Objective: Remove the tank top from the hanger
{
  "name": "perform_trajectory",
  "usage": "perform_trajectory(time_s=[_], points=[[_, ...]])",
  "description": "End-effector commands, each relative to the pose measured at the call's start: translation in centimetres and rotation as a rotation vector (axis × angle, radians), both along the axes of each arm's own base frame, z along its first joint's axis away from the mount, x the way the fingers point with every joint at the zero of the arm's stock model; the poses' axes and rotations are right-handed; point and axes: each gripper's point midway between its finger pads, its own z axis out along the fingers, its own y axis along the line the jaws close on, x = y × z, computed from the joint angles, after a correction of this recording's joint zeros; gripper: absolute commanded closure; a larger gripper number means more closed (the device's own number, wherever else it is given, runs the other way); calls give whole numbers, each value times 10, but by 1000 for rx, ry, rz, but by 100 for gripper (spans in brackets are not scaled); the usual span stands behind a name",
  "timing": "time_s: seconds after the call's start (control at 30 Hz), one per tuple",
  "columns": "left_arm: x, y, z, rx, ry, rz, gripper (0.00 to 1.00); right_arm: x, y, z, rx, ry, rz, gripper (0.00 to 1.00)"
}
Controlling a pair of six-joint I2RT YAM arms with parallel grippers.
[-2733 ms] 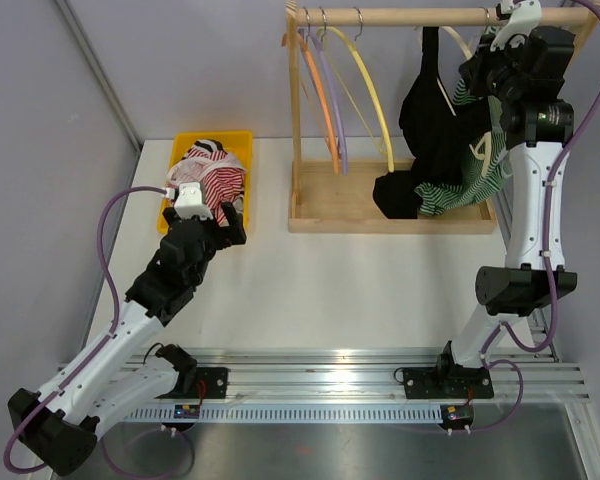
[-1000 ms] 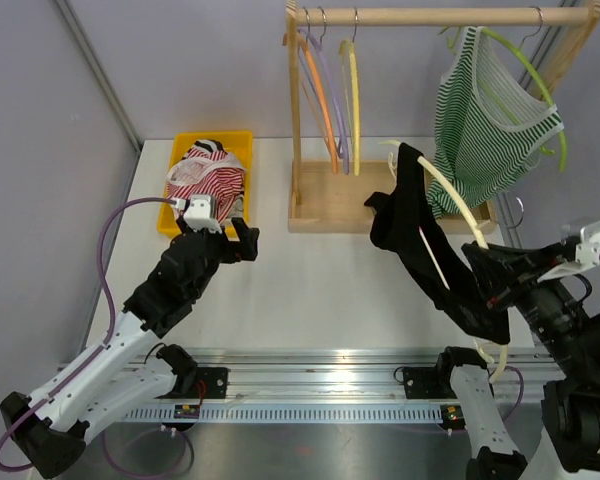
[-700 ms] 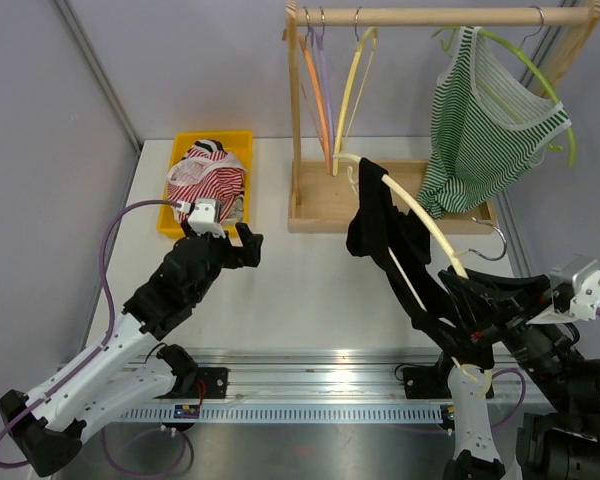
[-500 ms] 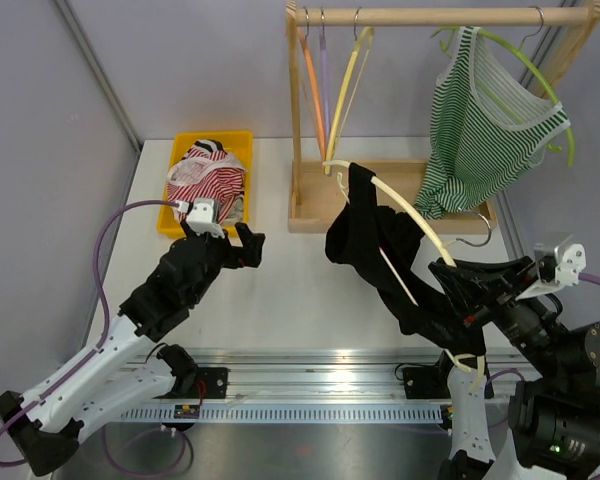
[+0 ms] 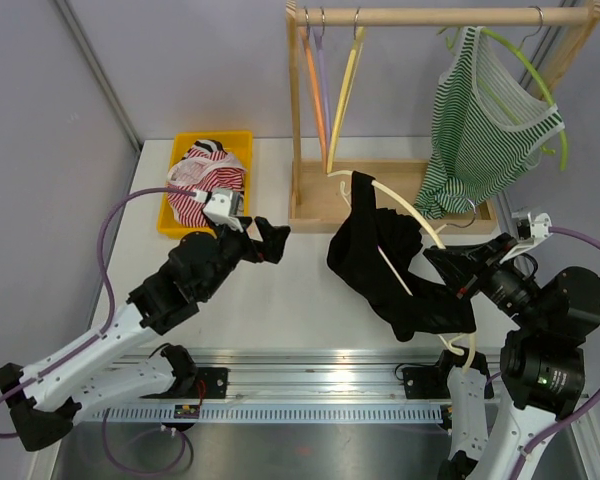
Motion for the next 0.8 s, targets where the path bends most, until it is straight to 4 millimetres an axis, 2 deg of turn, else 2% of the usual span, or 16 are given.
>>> perform_trajectory(time_s=[0.0, 0.03, 0.07, 0.1, 0.13, 0.17, 0.2, 0.23, 0.4, 0.63, 0.77], points=[[1, -38, 35, -81, -76, -66, 1, 3, 2, 11, -17, -72, 25, 100], [1, -44, 36, -73, -80, -59, 1, 3, 1, 10, -18, -75, 24, 100], [-6, -59, 57, -102, -125, -92, 1, 4, 1, 7, -19, -70, 21, 100], [-3, -75, 51, -67, -119, -97, 1, 5, 1, 7, -19, -70, 21, 100], [-2, -81, 54, -53, -126, -82, 1, 6, 0, 6, -19, -67, 21, 100], [-4, -92, 60, -41, -139, -98, 1, 5, 1, 6, -20, -68, 22, 100], [-4, -97, 77, -61, -156, -96, 1, 5, 1, 6, -20, -66, 24, 100], [-1, -107, 75, -49, -154, -102, 1, 5, 0, 5, -20, -66, 21, 100], [-6, -121, 111, -112, -203, -136, 1, 6, -1, 1, -30, -51, 15, 100], [-7, -145, 122, -125, -213, -195, 1, 9, -3, -4, -35, -39, 10, 100], [-1, -160, 118, -107, -204, -204, 1, 9, -2, -4, -35, -36, 12, 100]])
